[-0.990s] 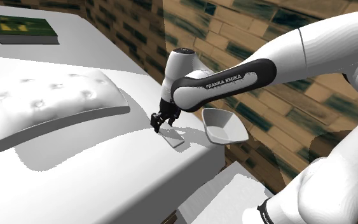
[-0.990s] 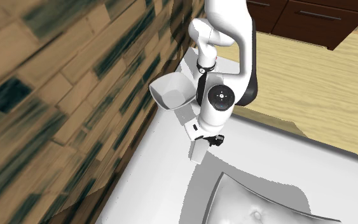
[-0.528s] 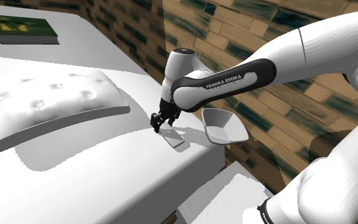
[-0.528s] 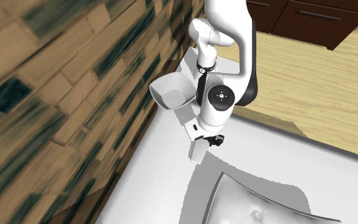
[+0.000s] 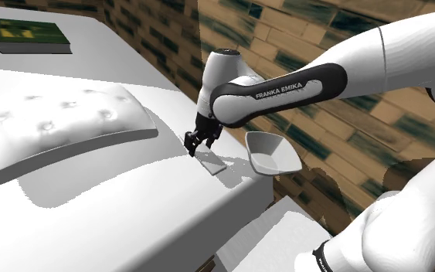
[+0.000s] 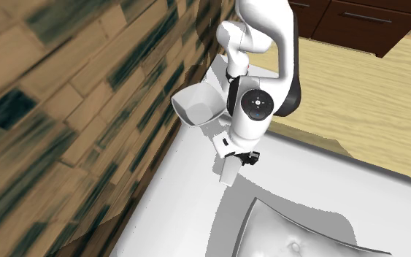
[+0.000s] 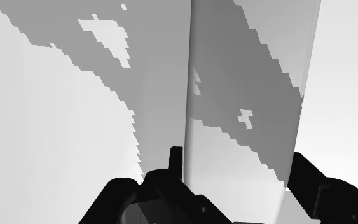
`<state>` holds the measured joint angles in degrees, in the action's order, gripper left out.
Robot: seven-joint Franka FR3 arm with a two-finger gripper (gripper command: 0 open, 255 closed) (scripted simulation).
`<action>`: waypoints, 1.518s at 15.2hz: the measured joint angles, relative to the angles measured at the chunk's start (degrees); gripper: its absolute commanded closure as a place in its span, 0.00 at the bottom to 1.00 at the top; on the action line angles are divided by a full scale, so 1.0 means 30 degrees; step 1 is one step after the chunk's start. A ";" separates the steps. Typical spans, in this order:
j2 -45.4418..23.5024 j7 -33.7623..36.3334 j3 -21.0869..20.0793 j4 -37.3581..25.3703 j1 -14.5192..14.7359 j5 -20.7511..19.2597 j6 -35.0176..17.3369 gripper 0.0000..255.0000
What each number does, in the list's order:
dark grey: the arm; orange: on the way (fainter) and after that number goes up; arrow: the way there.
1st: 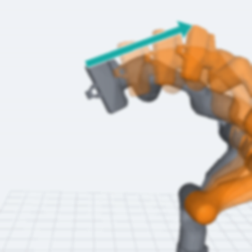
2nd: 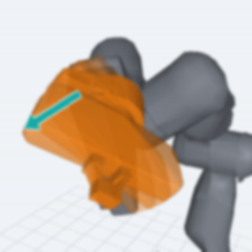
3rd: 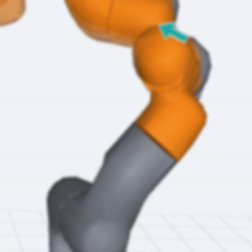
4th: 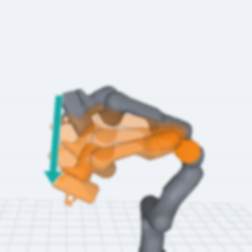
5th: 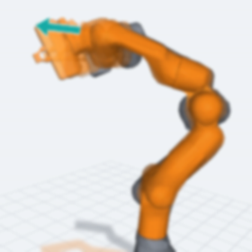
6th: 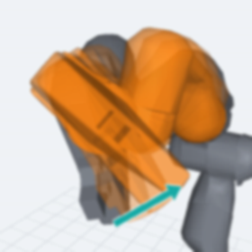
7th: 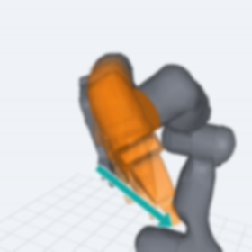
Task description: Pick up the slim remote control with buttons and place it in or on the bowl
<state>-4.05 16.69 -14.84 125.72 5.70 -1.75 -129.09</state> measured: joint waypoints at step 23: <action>0.2369 -0.0583 0.0063 -0.3434 -0.0095 0.0743 0.5722 1.00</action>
<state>3.05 14.94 -14.65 115.42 5.42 0.48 -111.92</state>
